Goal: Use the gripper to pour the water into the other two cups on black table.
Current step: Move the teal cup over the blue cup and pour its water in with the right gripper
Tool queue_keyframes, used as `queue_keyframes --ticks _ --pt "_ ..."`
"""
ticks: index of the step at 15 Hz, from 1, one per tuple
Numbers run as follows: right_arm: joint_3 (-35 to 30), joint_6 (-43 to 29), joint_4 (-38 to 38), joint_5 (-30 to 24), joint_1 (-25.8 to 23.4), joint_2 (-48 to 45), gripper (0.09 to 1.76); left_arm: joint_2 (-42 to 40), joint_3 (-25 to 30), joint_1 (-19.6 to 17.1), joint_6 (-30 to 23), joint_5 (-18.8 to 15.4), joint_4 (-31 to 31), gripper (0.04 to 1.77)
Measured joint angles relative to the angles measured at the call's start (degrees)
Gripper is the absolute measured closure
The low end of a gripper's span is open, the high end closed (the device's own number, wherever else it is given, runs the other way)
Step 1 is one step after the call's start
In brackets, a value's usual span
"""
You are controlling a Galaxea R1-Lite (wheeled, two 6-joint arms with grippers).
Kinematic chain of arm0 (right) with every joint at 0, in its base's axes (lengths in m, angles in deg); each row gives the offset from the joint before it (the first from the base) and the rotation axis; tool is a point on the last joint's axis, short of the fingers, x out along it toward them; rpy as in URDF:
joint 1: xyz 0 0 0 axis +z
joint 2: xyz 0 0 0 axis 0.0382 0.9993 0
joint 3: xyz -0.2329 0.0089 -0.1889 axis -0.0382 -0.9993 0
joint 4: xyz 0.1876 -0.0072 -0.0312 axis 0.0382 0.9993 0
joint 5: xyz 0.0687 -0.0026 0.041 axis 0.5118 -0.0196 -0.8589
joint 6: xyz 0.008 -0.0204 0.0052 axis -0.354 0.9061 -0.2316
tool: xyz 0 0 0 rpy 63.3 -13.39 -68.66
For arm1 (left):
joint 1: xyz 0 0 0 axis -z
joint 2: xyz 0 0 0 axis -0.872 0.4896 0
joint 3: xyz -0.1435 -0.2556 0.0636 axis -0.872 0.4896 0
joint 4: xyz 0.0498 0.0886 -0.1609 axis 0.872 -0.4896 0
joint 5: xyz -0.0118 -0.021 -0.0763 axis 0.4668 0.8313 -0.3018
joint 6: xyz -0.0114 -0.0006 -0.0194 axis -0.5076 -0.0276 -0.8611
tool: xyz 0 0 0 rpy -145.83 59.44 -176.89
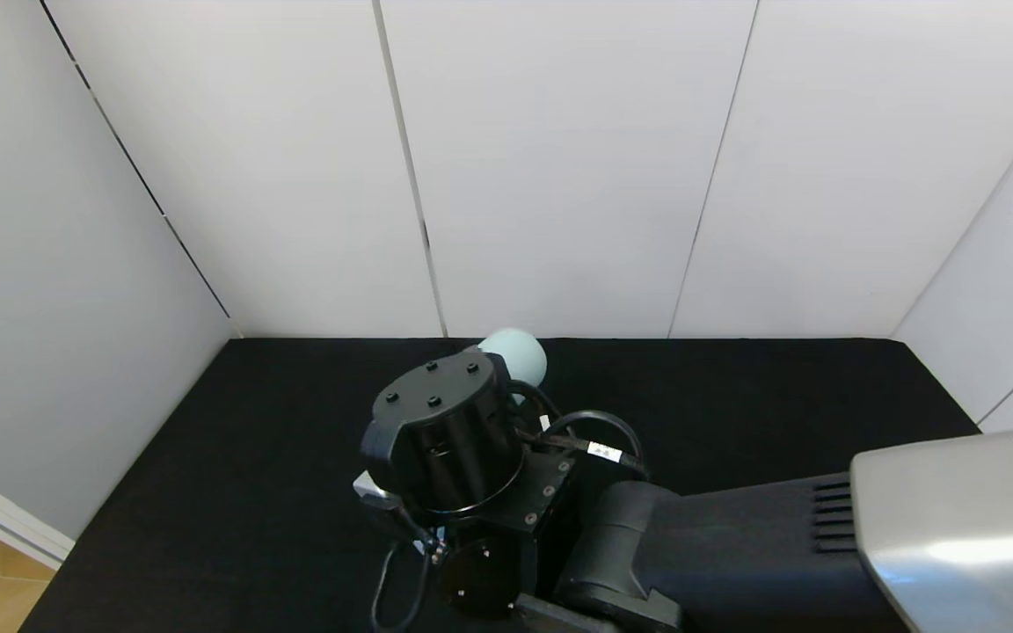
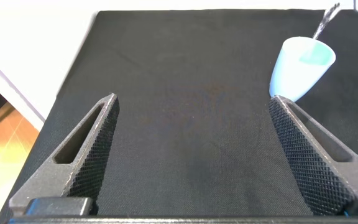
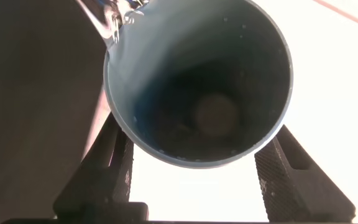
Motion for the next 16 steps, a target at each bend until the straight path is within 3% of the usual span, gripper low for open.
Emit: queue_keyframes --ticks 4,10,13,16 --pt "-0.2 7.5 -5.6 -0.1 0.0 0.0 0.69 0.0 0.0 0.0 0.0 0.0 0.0 0.09" --pt "-1.0 9.9 -9.7 -0.3 0.8 0.0 0.69 0.0 0.0 0.0 0.0 0.0 0.0 0.09" --pt "-2.0 5.9 -13.4 -0.1 1.0 0.5 0.69 0.0 0.0 0.0 0.0 0.0 0.0 0.09" --pt "-2.0 -6.7 -16.0 0.4 1.9 2.1 0.69 0.0 0.0 0.0 0.0 0.0 0.0 0.09"
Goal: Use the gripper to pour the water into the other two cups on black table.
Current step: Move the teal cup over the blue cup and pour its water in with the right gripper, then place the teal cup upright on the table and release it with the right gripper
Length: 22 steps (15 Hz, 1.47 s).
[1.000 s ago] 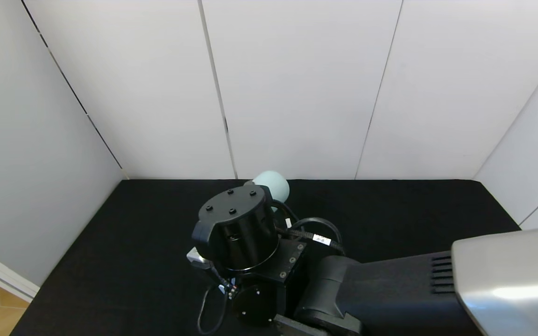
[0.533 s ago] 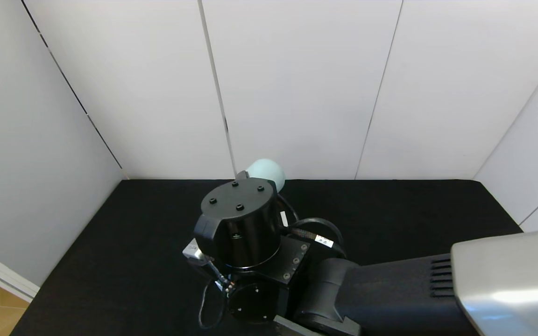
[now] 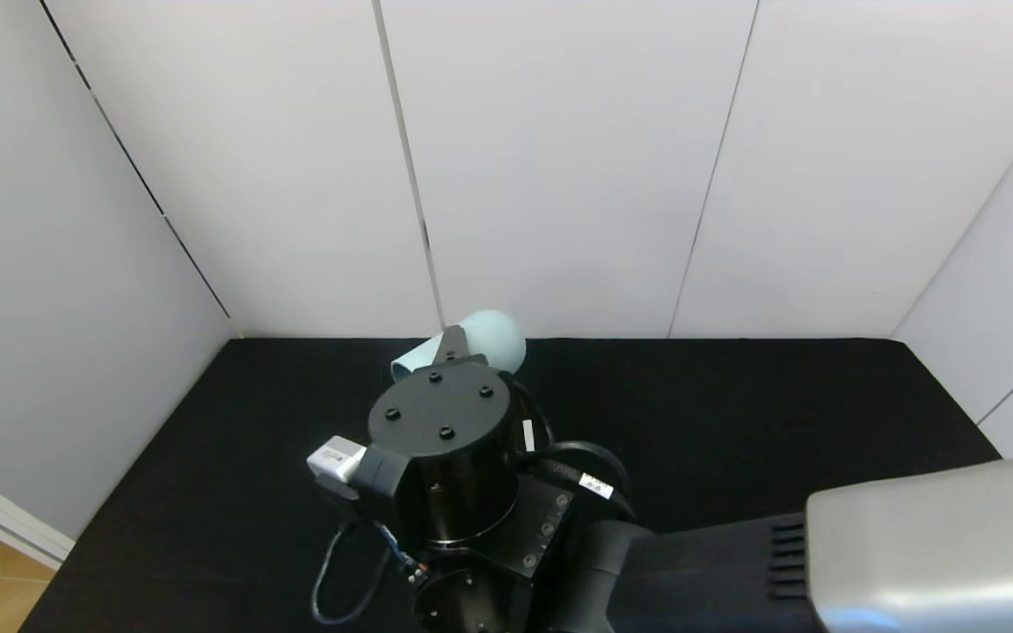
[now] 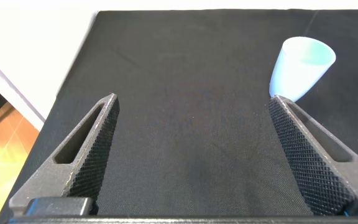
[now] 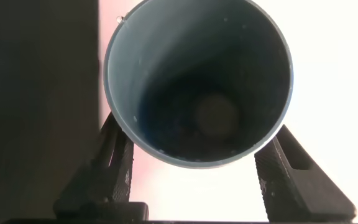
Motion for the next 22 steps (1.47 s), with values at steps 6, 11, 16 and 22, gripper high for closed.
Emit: queue_keyframes --ticks 6,11,16,22 --pt "-2.6 -21.2 0.5 0.1 0.4 -1.0 0.69 0.0 0.0 0.0 0.0 0.0 0.0 0.09" --pt "-9.9 -47.6 9.6 -0.3 -1.0 -6.0 0.69 0.0 0.0 0.0 0.0 0.0 0.0 0.09" --pt "-19.2 -79.2 16.5 -9.9 -4.9 -11.8 0.69 0.0 0.0 0.0 0.0 0.0 0.0 0.09" --pt "-38.6 -96.9 4.1 -20.5 -7.7 -20.1 0.69 0.0 0.0 0.0 0.0 0.0 0.0 0.09"
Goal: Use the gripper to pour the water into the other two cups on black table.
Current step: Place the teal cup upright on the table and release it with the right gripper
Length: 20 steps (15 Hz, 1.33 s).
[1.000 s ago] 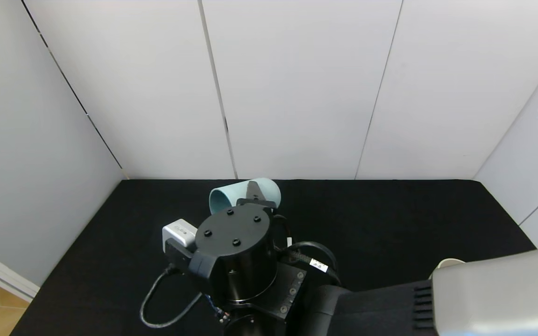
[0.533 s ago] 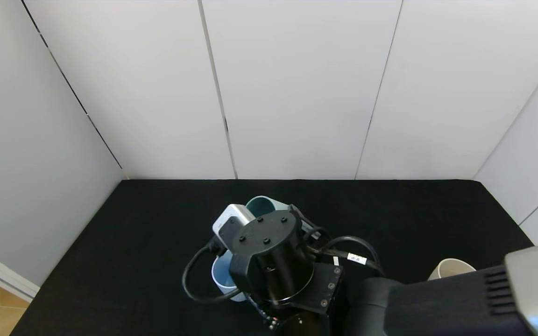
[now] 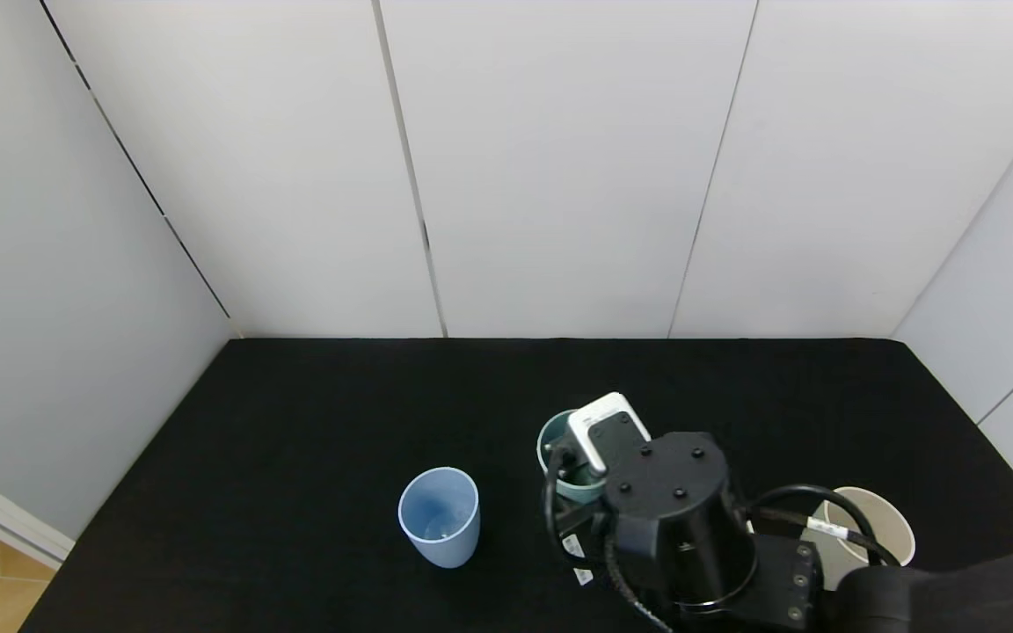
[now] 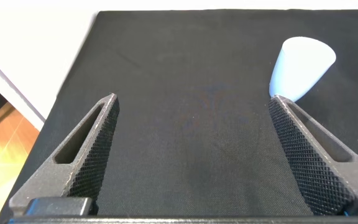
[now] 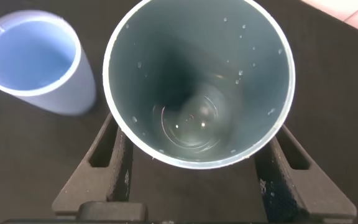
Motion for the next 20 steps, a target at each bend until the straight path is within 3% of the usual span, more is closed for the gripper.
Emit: queue_keyframes --ticks 3,4,8,13,20 --pt "-9.6 -0.4 -14.6 -5.9 -2.0 -2.8 0.69 0.0 0.0 0.0 0.0 0.0 0.0 0.09" --pt "-11.6 -0.1 -16.1 -7.6 -3.1 -3.6 0.69 0.0 0.0 0.0 0.0 0.0 0.0 0.09" --pt "-13.4 -0.2 -16.5 -8.1 -6.5 -4.1 0.69 0.0 0.0 0.0 0.0 0.0 0.0 0.09" --pt "-12.3 -0.3 -20.3 -9.7 -11.1 3.3 0.69 0.0 0.0 0.0 0.0 0.0 0.0 0.09" --pt "-11.8 -0.3 -23.9 -10.2 -10.7 13.7 0.69 0.0 0.0 0.0 0.0 0.0 0.0 0.09"
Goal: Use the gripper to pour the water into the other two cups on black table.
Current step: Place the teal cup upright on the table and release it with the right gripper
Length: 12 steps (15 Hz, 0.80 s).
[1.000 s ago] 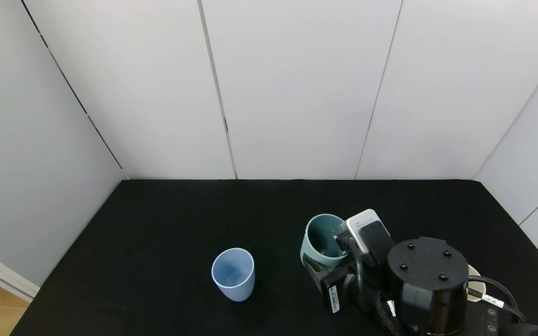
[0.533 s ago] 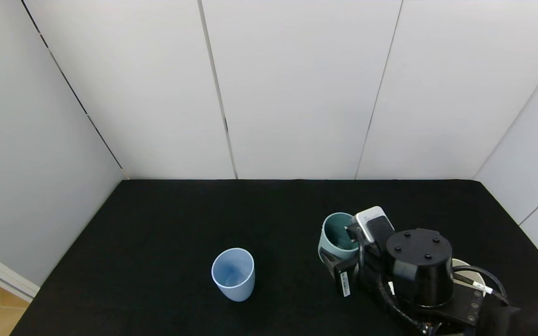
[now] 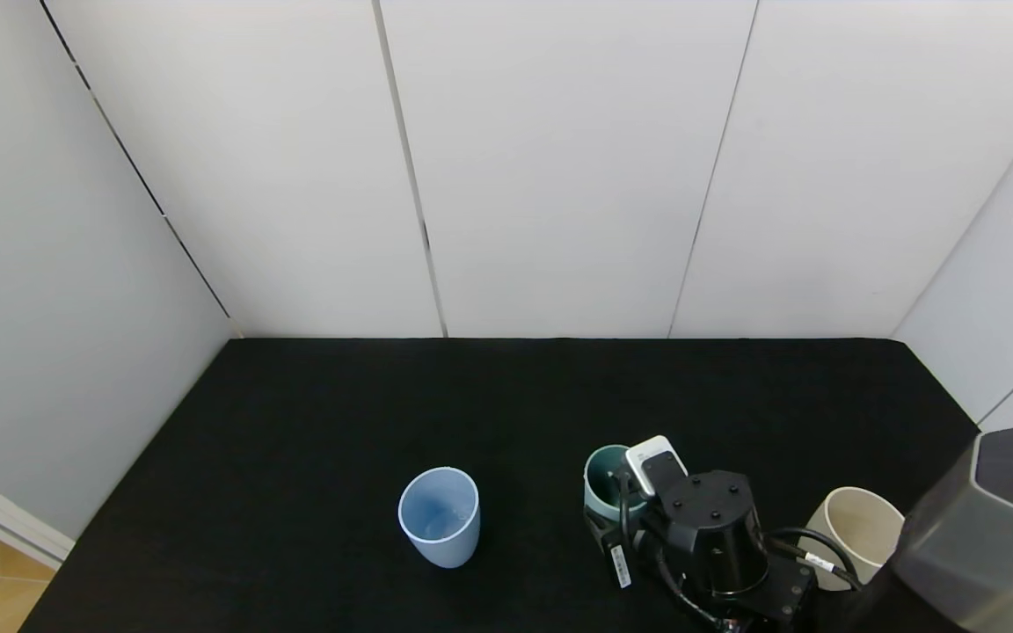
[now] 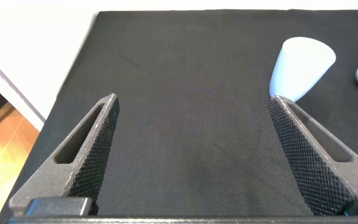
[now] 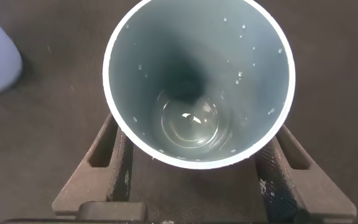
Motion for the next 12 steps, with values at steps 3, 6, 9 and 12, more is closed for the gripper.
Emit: queue_keyframes --ticks 3,6,9,12 --pt "0.1 0.0 -0.2 0.1 0.1 0.9 0.69 0.0 0.0 0.0 0.0 0.0 0.0 0.09" --pt "0.0 0.0 -0.2 0.1 0.1 1.0 0.69 0.0 0.0 0.0 0.0 0.0 0.0 0.09" --pt "-0.6 0.3 -1.8 0.0 0.1 1.0 0.66 0.0 0.0 0.0 0.0 0.0 0.0 0.09" --pt "-0.6 0.3 -1.9 0.0 0.1 0.3 0.49 0.0 0.0 0.0 0.0 0.0 0.0 0.09"
